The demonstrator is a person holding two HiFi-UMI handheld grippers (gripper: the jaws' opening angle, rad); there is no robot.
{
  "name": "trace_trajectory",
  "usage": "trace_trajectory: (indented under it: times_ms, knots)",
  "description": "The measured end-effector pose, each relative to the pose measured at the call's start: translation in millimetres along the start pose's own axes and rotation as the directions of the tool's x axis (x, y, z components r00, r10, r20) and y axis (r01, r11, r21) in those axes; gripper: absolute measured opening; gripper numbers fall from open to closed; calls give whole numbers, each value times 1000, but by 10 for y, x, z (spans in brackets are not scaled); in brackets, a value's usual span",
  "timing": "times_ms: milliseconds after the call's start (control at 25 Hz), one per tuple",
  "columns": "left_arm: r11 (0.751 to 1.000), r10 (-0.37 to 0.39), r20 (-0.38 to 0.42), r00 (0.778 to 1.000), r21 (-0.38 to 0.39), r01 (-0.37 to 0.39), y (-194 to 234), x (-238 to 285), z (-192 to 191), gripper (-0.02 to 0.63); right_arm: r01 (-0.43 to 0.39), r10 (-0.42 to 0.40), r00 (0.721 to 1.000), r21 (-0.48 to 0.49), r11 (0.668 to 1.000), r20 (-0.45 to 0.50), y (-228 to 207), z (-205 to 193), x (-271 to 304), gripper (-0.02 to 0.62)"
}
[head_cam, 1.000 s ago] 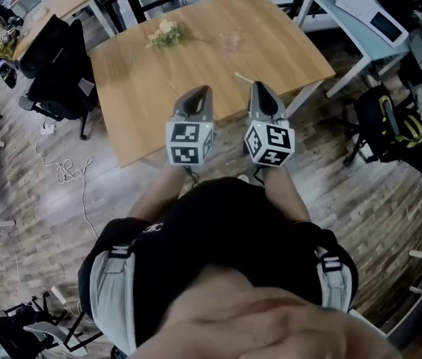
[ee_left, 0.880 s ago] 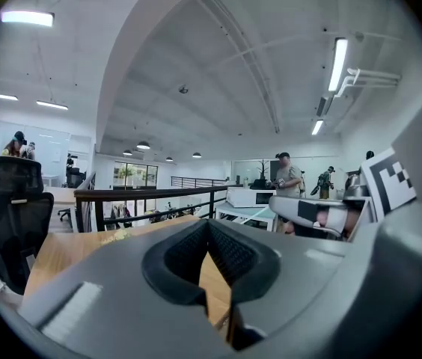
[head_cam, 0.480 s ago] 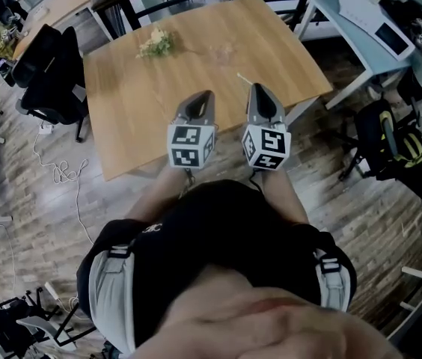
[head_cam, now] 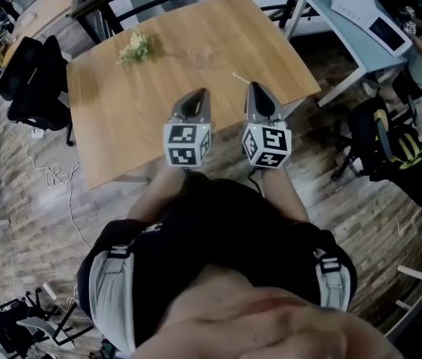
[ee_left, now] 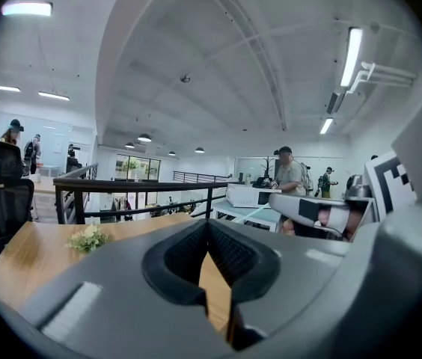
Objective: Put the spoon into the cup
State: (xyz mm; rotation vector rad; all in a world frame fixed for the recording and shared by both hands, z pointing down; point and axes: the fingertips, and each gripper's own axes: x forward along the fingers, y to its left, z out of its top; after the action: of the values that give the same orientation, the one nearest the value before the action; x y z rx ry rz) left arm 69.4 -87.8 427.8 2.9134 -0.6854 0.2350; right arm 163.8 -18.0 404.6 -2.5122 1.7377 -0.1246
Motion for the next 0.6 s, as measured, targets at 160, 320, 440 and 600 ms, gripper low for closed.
trace_trajectory:
  times_ms: [160,320,440,600]
  knots:
    - [1000,13,-5,1000,22,-13,-13,146,36,12,-6,6,1000,12,1000,-4,-103,-16,91,8]
    - [999,27,-14,1000,25,-27,23,274,-1,12,-20,20,1000,21,1000,-15,-167,-75,216,8]
    - [999,31,-27,999,27,-31,95,392,-60,12,-25,25,1000,24,999,-16,-197,-123,359,8]
    - [999,27,-21,999,20,-27,228,622,-25,12,-32,32,999,9,999,-31,-221,-169,606,8]
